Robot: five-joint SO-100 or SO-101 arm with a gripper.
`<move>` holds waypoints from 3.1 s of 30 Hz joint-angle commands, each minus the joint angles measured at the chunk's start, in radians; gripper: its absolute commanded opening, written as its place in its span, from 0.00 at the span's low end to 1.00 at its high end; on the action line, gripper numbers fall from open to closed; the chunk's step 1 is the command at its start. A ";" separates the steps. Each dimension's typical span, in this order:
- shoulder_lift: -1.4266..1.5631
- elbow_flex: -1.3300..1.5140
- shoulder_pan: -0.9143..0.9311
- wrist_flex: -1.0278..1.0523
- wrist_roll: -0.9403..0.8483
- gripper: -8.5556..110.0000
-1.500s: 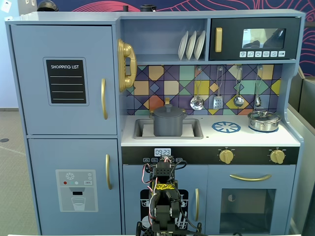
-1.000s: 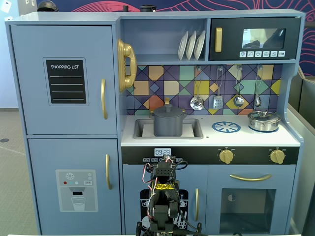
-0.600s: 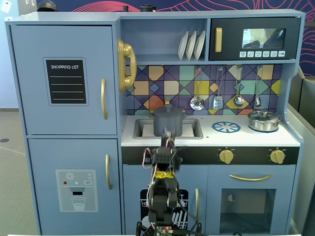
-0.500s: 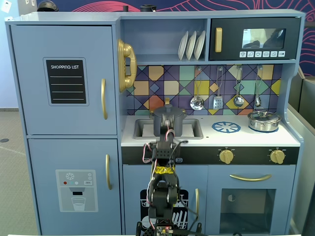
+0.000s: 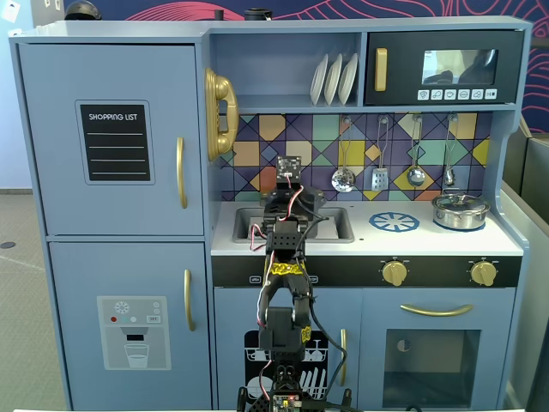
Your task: Take off the lid from the gray recipient and place it on the counter
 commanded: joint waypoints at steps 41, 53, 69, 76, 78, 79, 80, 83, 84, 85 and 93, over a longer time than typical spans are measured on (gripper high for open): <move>-0.565 -0.321 -0.003 -0.239 0.020 0.08; -0.541 -0.445 -0.020 -0.284 -0.037 0.07; -0.477 -0.218 0.549 -0.399 -0.014 0.07; -0.640 -0.086 0.604 -0.626 0.002 0.07; -0.681 -0.077 0.604 -0.666 0.005 0.07; -0.699 -0.075 0.604 -0.680 0.006 0.07; -0.718 -0.078 0.603 -0.690 0.009 0.07; -0.762 -0.104 0.594 -0.696 0.014 0.07; -0.778 -0.115 0.589 -0.703 0.014 0.07; -0.792 -0.124 0.586 -0.707 0.014 0.07; -0.868 -0.178 0.558 -0.719 0.018 0.07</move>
